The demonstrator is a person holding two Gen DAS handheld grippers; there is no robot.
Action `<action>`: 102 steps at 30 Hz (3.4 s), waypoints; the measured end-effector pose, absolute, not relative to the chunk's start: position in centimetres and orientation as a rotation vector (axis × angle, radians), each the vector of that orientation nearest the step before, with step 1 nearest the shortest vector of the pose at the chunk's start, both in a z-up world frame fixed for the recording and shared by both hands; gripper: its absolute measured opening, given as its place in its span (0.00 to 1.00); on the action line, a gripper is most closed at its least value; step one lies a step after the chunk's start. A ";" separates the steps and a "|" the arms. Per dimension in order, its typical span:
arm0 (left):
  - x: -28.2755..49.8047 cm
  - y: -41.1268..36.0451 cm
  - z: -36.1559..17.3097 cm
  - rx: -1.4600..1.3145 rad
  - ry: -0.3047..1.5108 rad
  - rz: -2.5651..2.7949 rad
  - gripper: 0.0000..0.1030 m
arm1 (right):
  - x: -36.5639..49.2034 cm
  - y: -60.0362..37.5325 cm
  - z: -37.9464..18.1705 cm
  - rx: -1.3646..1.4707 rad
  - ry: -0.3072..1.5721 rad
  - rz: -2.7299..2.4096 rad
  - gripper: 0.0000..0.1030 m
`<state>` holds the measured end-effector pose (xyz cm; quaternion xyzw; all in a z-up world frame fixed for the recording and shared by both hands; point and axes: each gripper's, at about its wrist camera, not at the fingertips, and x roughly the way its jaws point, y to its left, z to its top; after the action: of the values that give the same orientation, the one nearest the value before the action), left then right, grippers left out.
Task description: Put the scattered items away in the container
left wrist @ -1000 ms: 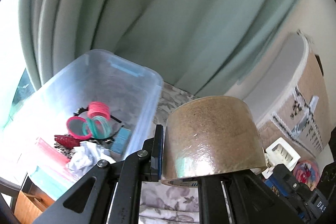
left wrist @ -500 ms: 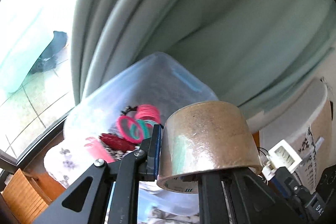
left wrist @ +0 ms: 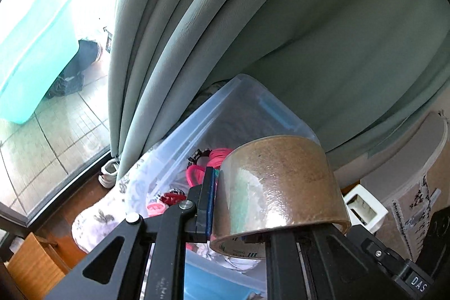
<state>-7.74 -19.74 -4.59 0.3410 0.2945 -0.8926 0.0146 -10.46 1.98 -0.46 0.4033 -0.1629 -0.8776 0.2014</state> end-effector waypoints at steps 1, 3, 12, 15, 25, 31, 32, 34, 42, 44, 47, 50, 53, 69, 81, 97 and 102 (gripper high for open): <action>-7.8 -19.8 -4.7 1.065 0.918 -2.779 0.12 | -10.6 1.7 -0.7 1.135 -0.445 -2.449 0.20; -7.9 -19.9 -4.8 1.067 0.907 -2.778 0.12 | -10.9 1.2 -1.1 1.155 -0.423 -2.441 0.20; -8.6 -19.6 -5.5 1.104 0.862 -2.776 0.18 | -11.8 0.1 -2.5 1.220 -0.366 -2.414 0.21; -8.6 -19.2 -5.1 1.107 0.837 -2.782 0.19 | -12.1 0.1 -2.8 1.231 -0.361 -2.414 0.21; -9.0 -18.7 -4.8 1.123 0.802 -2.766 0.19 | -13.0 -0.2 -2.9 1.226 -0.337 -2.403 0.23; -9.0 -18.3 -4.6 1.139 0.793 -2.756 0.21 | -12.9 -0.4 -2.4 1.197 -0.312 -2.406 0.23; -9.0 -18.2 -4.6 1.141 0.790 -2.757 0.23 | -12.9 -0.4 -2.3 1.195 -0.310 -2.407 0.23; -9.1 -18.0 -4.5 1.145 0.782 -2.757 0.24 | -12.8 -0.3 -2.3 1.193 -0.309 -2.408 0.23; -9.2 -17.6 -4.5 1.152 0.762 -2.745 0.40 | -12.7 0.0 -2.3 1.199 -0.317 -2.409 0.23; -9.1 -17.6 -4.4 1.150 0.764 -2.743 0.46 | -12.6 0.1 -2.2 1.200 -0.319 -2.408 0.23; -9.1 -17.6 -4.2 1.146 0.767 -2.740 0.56 | -12.6 0.2 -2.0 1.199 -0.324 -2.409 0.23; -9.1 -17.6 -4.1 1.143 0.770 -2.737 0.58 | -12.5 0.4 -2.0 1.198 -0.329 -2.411 0.23; -9.1 -17.7 -3.9 1.139 0.773 -2.734 0.59 | -12.5 0.4 -2.0 1.199 -0.335 -2.412 0.23; -7.8 -17.6 -2.8 1.156 0.736 -2.733 0.59 | -11.8 1.0 -1.6 1.184 -0.361 -2.420 0.23; -7.8 -15.5 -2.7 1.179 0.669 -2.718 0.64 | -10.4 2.5 -0.8 1.149 -0.375 -2.456 0.43; -7.4 -10.6 -1.0 1.164 0.488 -2.781 0.72 | -8.1 6.3 -0.2 1.108 -0.428 -2.520 0.58; -7.4 -8.5 -0.8 1.188 0.435 -2.819 0.76 | -7.4 8.2 -0.3 1.118 -0.438 -2.568 0.61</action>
<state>-7.42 -8.49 -0.83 0.3843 0.1406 -0.9121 0.0259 -7.37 8.17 -0.29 0.3896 -0.1527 -0.8953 0.1527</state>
